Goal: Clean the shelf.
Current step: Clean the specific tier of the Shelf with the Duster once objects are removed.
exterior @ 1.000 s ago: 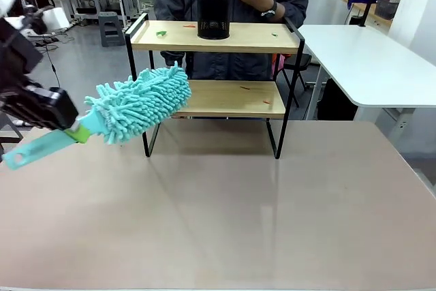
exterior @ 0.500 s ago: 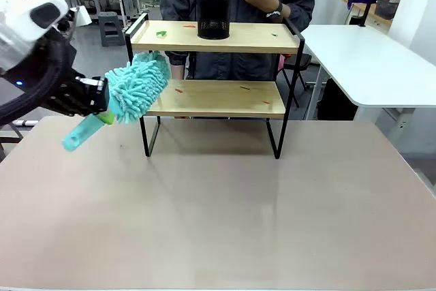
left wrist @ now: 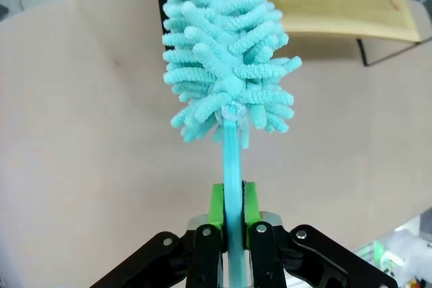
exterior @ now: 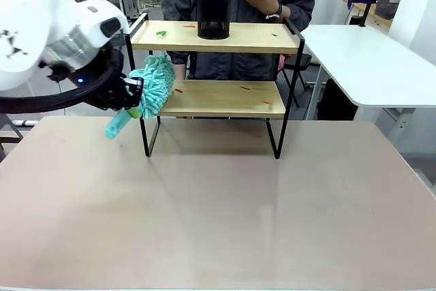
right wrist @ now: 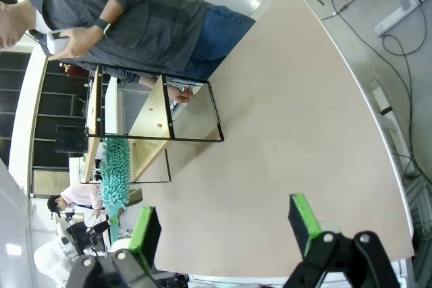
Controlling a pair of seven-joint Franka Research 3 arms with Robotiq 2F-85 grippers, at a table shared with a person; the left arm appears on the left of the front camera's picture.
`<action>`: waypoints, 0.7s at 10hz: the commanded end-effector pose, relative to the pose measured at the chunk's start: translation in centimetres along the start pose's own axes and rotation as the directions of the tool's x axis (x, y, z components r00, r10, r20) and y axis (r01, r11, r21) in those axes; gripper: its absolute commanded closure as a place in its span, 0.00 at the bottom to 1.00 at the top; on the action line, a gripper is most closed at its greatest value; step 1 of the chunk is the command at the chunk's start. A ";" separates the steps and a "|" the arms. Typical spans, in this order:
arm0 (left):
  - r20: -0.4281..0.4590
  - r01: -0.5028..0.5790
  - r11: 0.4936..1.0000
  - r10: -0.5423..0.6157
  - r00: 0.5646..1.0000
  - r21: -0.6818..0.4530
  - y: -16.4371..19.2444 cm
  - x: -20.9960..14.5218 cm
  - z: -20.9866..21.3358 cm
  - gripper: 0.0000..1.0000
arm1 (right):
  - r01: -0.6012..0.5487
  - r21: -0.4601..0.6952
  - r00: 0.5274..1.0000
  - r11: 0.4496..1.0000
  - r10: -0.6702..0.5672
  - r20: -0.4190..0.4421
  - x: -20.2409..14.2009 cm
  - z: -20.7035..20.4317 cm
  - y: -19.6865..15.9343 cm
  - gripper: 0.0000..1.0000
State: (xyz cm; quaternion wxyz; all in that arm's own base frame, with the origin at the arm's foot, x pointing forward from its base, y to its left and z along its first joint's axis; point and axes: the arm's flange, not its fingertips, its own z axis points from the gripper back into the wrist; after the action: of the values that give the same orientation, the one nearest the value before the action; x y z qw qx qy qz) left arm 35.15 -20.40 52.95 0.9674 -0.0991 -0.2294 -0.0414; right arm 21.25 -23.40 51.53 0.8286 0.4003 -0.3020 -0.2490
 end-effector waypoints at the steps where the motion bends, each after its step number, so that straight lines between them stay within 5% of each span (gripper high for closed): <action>1: 0.000 -0.035 0.998 0.035 0.999 0.054 -1.3 1.6 -1.8 0.88 | -0.022 0.018 1.000 1.000 0.022 0.008 0.0 -0.2 0.0 0.00; 7: 0.045 -0.011 0.999 0.013 0.999 -0.037 -5.6 4.5 -5.6 0.88 | -0.022 0.018 1.000 1.000 0.022 0.008 0.0 -0.2 0.0 0.00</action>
State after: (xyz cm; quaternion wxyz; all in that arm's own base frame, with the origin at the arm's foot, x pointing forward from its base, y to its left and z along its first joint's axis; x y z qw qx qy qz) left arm 39.96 -25.44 51.24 0.9645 -0.1184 -0.2317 -0.0452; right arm 21.25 -23.40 51.53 0.8286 0.4002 -0.3021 -0.2488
